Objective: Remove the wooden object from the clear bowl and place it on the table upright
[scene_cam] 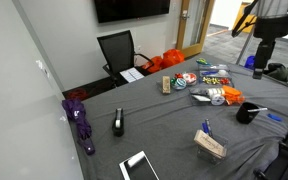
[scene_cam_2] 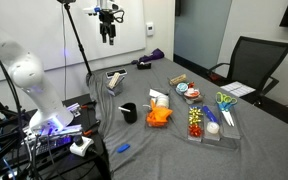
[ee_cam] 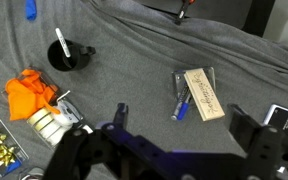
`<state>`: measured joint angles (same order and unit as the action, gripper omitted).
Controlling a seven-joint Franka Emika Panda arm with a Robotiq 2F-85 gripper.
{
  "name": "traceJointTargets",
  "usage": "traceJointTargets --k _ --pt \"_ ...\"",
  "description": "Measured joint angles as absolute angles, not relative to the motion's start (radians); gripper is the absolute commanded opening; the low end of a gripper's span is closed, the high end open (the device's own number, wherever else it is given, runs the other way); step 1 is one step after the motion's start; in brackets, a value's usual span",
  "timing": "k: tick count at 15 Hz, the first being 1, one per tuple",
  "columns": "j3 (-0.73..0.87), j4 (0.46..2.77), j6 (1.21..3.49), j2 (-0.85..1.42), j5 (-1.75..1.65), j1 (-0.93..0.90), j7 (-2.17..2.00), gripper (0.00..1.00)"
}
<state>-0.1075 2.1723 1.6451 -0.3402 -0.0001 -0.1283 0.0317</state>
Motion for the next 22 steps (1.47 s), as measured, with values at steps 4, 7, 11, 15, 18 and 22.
traceJointTargets --k 4,7,11,15,18,22 --pt "-0.107 2.172 1.645 -0.34 0.0 -0.128 0.032 1.0" --pt "-0.109 2.173 1.645 -0.34 0.0 -0.128 0.026 1.0" --pt "-0.156 2.181 1.654 -0.322 -0.011 -0.129 -0.117 1.0" --pt "-0.212 2.182 1.697 -0.263 -0.03 -0.129 -0.347 1.0" --pt "-0.226 2.183 1.783 -0.213 -0.027 -0.129 -0.516 1.0" --pt "-0.233 2.194 1.912 -0.156 -0.023 -0.131 -0.706 1.0"
